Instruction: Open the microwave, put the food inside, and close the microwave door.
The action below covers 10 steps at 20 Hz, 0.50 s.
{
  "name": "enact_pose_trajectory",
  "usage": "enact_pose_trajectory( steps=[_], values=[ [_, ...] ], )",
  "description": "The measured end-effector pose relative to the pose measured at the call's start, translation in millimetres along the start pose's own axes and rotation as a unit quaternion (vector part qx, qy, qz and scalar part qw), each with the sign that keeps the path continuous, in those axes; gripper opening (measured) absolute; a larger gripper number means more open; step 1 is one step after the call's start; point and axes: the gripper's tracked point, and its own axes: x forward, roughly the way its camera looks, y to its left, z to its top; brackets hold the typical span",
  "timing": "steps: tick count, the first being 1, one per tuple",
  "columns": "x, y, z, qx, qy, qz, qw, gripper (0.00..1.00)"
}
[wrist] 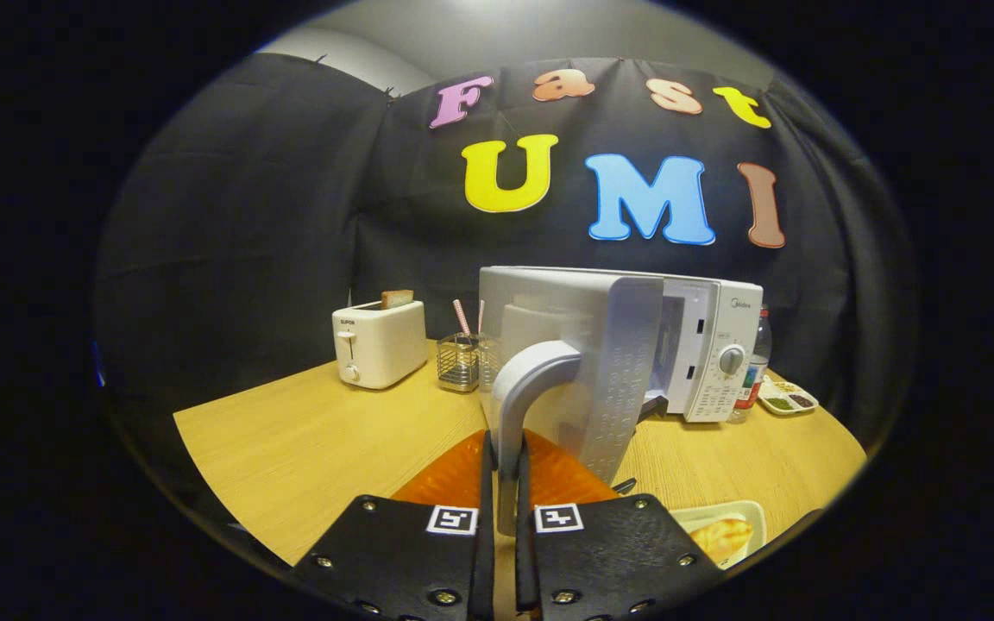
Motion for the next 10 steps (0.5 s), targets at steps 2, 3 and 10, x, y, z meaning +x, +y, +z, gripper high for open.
enact_pose_trajectory(
  steps=[2,3,10],
  values=[
    [-0.8,22.9,0.3,-0.004,-0.012,-0.027,1.000,0.10],
    [-1.6,35.0,0.6,-0.002,-0.015,-0.035,0.999,0.10],
    [3.6,95.5,3.4,0.002,-0.031,-0.122,0.992,0.10]
  ],
)
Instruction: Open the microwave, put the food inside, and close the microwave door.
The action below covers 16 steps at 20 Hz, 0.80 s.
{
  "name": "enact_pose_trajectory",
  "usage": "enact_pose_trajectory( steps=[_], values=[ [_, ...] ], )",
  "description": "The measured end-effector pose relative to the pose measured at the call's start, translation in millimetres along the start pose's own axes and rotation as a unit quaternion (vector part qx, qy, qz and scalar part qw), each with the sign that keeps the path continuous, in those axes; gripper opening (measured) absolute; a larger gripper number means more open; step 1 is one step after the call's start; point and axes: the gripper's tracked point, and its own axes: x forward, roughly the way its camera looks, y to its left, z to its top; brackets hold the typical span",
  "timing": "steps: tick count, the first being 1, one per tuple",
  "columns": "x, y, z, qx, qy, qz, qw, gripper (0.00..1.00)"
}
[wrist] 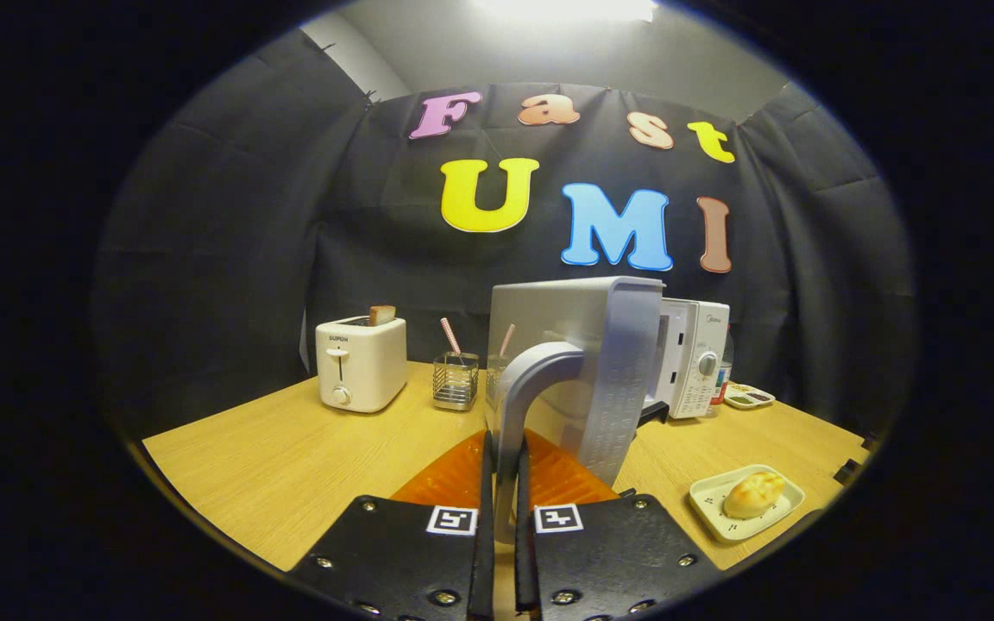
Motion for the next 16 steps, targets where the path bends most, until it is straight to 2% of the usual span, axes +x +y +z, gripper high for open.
enact_pose_trajectory(
  steps=[6,10,12,16],
  values=[
    [-27.6,35.7,9.6,-0.029,-0.031,0.033,0.999,0.10],
    [-53.2,47.4,21.2,-0.028,-0.052,0.086,0.995,0.09],
    [-73.0,44.8,30.8,-0.029,-0.069,0.118,0.990,0.09],
    [-97.6,17.3,40.2,-0.030,-0.093,0.149,0.984,0.09]
  ],
)
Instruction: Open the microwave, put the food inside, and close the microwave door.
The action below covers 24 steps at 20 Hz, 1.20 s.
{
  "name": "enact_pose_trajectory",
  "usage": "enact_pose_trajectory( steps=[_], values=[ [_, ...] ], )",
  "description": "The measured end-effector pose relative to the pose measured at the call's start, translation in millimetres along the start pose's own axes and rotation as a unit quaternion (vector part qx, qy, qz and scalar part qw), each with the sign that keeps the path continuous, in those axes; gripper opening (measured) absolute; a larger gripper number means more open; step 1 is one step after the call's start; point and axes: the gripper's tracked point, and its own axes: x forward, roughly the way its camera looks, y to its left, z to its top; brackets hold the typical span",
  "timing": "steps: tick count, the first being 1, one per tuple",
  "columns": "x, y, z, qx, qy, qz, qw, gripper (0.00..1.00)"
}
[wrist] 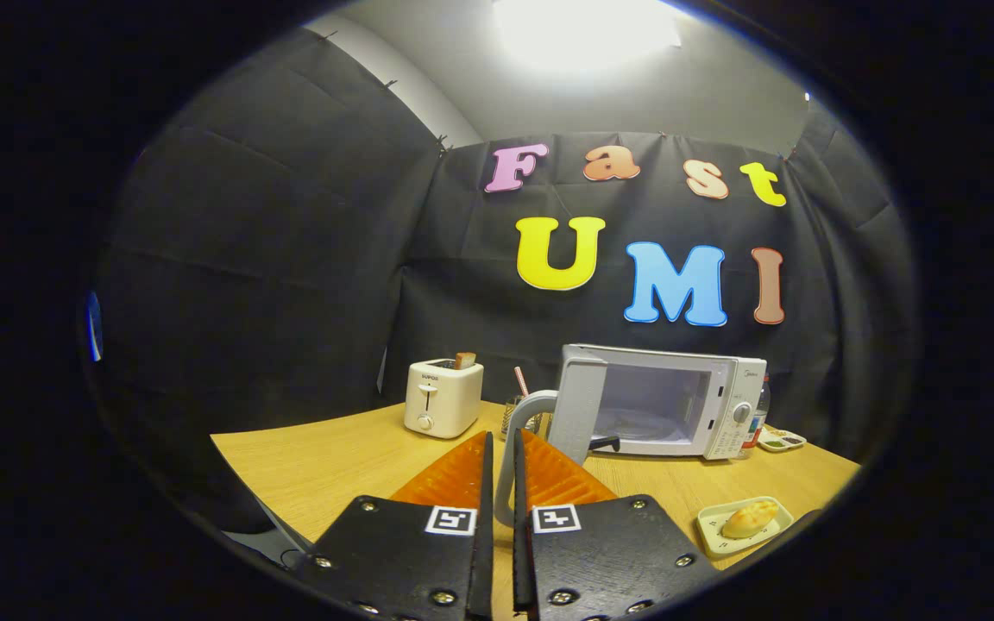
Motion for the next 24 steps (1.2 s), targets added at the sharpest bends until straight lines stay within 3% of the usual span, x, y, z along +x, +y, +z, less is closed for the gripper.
enact_pose_trajectory(
  steps=[1,2,3,5,6,8,11,15,24],
  values=[
    [-4.2,-3.6,0.5,0.001,0.000,0.010,1.000,0.14],
    [-10.4,-9.2,0.6,0.003,-0.001,0.016,1.000,0.30],
    [-15.7,-14.7,1.0,0.006,-0.001,0.020,1.000,0.35],
    [-24.2,-27.2,2.9,0.011,-0.009,0.027,1.000,0.55],
    [-28.5,-38.0,1.6,0.008,-0.010,0.022,1.000,0.71],
    [-36.6,-65.4,-5.7,0.003,-0.007,0.006,1.000,0.91],
    [-42.9,-113.6,-29.7,0.001,0.022,-0.017,1.000,0.95],
    [-51.5,-193.0,-68.4,-0.021,0.065,-0.082,0.994,0.95],
    [-60.7,-281.6,-135.1,0.008,0.128,-0.138,0.982,0.95]
  ],
)
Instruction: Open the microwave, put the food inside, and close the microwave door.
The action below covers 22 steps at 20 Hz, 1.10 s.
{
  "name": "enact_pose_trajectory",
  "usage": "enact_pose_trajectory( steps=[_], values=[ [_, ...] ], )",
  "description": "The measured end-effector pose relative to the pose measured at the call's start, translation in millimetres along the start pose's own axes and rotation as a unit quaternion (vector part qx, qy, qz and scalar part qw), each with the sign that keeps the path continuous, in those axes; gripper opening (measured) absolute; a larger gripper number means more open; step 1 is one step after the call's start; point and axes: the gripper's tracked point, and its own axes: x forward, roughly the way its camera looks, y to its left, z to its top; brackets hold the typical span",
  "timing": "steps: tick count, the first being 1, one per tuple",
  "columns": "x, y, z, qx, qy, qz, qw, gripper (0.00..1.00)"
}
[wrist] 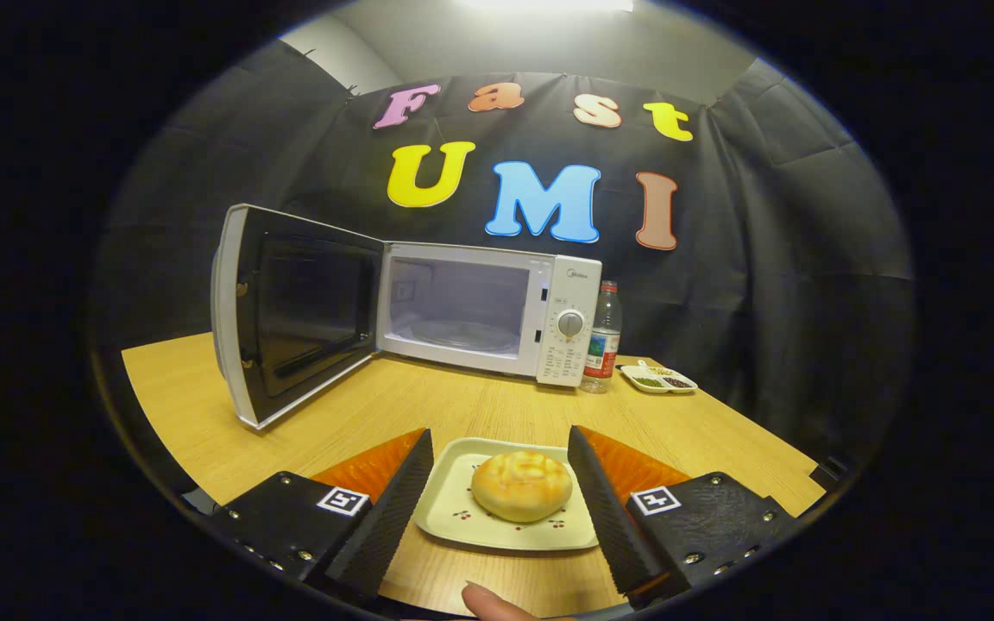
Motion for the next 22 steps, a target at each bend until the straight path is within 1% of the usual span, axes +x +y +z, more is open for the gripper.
enact_pose_trajectory(
  steps=[2,3,7,10,13,15,16,17,18,22],
  values=[
    [9.0,-9.5,-13.0,0.003,0.016,-0.004,1.000,0.95],
    [14.2,-10.5,-20.8,0.010,0.031,0.001,0.999,0.95],
    [30.8,-15.6,-55.1,0.065,0.105,0.022,0.992,0.95],
    [36.6,-12.7,-64.1,0.093,0.128,0.036,0.987,0.95],
    [38.2,-9.7,-67.0,0.084,0.132,0.043,0.987,0.96],
    [41.0,-10.5,-66.3,0.075,0.128,0.043,0.988,0.89],
    [42.9,-10.0,-66.3,0.074,0.126,0.045,0.988,0.80],
    [44.6,-8.9,-63.8,0.074,0.123,0.048,0.988,0.80],
    [42.8,-8.2,-62.8,0.077,0.122,0.052,0.988,0.72],
    [37.5,-4.0,-41.5,0.084,0.097,0.060,0.990,0.72]
  ],
)
